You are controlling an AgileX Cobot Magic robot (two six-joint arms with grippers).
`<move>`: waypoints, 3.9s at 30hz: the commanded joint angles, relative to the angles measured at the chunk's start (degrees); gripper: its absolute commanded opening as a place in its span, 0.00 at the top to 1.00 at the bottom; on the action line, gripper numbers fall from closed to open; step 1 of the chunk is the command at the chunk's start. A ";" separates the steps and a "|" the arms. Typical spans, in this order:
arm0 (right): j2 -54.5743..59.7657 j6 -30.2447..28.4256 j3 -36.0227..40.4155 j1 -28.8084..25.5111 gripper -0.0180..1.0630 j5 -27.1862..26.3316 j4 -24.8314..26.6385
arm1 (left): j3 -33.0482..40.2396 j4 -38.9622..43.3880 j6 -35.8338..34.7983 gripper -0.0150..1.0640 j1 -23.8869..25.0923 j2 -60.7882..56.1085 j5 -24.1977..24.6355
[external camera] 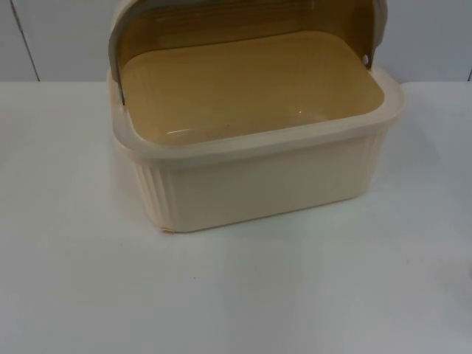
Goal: Open the box lid with the left hand, place the block into the box with the right hand, then close the box lid with the left hand.
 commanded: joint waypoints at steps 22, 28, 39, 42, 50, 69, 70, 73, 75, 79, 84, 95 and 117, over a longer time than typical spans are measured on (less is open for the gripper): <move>-0.25 0.40 -0.43 0.39 0.01 -0.10 0.31 | -0.40 -1.39 0.12 0.02 0.03 -6.19 6.12; -0.25 0.54 -0.30 0.39 0.01 0.10 0.31 | -0.40 1.18 1.13 0.02 0.03 -14.90 6.64; 2.65 3.80 -0.22 0.39 0.01 0.97 0.00 | -0.40 3.18 1.11 0.02 0.03 -20.35 7.44; 4.50 3.80 -0.22 0.39 0.01 2.27 0.50 | -0.40 3.18 1.11 0.02 0.03 -21.28 7.75; 11.17 1.07 -0.22 3.05 0.01 -0.94 1.23 | -0.30 3.52 1.11 0.02 0.03 -22.19 7.79; 31.79 -0.24 -0.09 12.34 0.01 -3.87 2.49 | -0.30 3.52 1.11 0.02 -0.09 -22.19 7.79; 32.46 -0.24 -0.09 12.24 0.01 -3.87 2.67 | -0.30 3.52 1.11 0.02 -0.09 -22.19 7.79; 36.49 -0.24 0.21 12.24 0.01 -5.05 3.42 | -0.30 3.52 1.11 0.02 -0.09 -22.19 7.79; 38.67 -0.58 1.49 12.24 0.01 -7.78 3.53 | -0.30 3.52 1.11 0.02 -0.09 -22.19 7.79; 42.92 -1.74 4.24 12.24 0.01 -11.66 4.11 | -0.30 3.52 1.11 0.02 -0.09 -22.19 7.79; 46.37 -6.09 5.00 12.24 0.01 -13.89 4.11 | -0.30 3.86 1.11 0.02 -1.26 -22.19 7.79; 54.04 -19.95 5.00 12.24 0.01 -11.84 10.31 | -0.30 6.54 1.11 0.02 -6.21 -22.19 7.79; 59.95 -30.04 5.00 6.97 0.01 -13.57 11.85 | -0.30 6.54 1.11 0.02 -6.21 -22.19 7.79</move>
